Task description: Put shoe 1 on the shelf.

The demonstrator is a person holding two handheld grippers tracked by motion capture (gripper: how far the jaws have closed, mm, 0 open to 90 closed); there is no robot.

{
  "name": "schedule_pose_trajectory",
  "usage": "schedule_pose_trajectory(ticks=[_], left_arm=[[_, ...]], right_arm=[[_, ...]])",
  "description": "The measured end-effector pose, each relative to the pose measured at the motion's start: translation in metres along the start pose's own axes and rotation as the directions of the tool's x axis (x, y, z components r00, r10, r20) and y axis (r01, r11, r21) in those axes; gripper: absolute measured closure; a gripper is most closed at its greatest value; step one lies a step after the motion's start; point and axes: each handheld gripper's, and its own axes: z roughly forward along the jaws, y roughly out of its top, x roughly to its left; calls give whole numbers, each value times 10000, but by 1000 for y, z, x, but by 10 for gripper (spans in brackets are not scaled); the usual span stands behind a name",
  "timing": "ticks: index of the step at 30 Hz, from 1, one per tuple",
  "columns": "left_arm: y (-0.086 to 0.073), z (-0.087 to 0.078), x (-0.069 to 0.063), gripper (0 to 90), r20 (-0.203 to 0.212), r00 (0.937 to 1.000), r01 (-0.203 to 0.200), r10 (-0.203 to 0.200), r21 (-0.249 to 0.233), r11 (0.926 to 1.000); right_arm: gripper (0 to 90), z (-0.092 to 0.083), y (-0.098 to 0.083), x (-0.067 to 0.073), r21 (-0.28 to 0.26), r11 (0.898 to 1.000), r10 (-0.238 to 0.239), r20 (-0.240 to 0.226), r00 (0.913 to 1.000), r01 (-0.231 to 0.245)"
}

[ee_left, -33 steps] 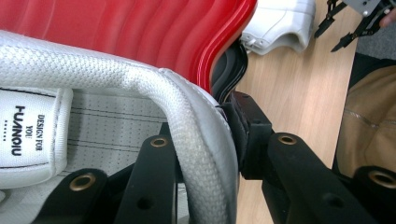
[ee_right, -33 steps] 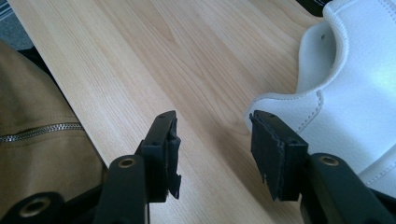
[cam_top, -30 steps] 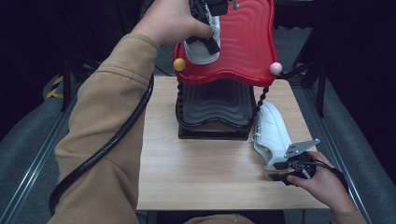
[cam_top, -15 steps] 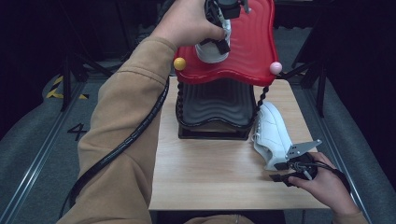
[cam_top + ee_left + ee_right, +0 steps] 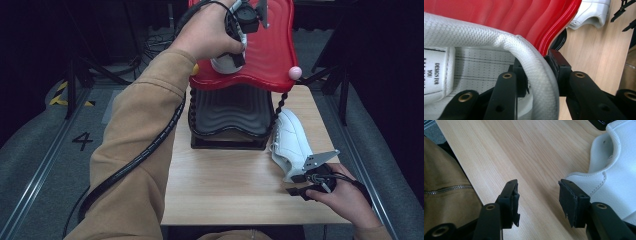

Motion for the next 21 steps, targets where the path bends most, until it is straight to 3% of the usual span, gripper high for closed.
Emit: schedule_pose_trajectory(ticks=[9, 11, 17, 21], left_arm=[[-2, 1, 1, 679, 364, 9984, 424, -426, 65, 9991], [-2, -1, 0, 631, 511, 9973, 521, -523, 39, 9986], [0, -18, -10, 473, 108, 9982, 589, -589, -20, 9983], [2, -33, -19, 460, -344, 9986, 403, -405, -44, 9992]], right_arm=[[503, 0, 0, 0, -9, 10000, 19, -20, 10000, -19], [501, 1, 0, 0, 7, 10000, 21, -35, 10000, -21], [495, 3, 0, 0, 52, 10000, 8, -78, 10000, -7], [494, 3, 1, 1, 51, 10000, -13, -101, 9999, 14]])
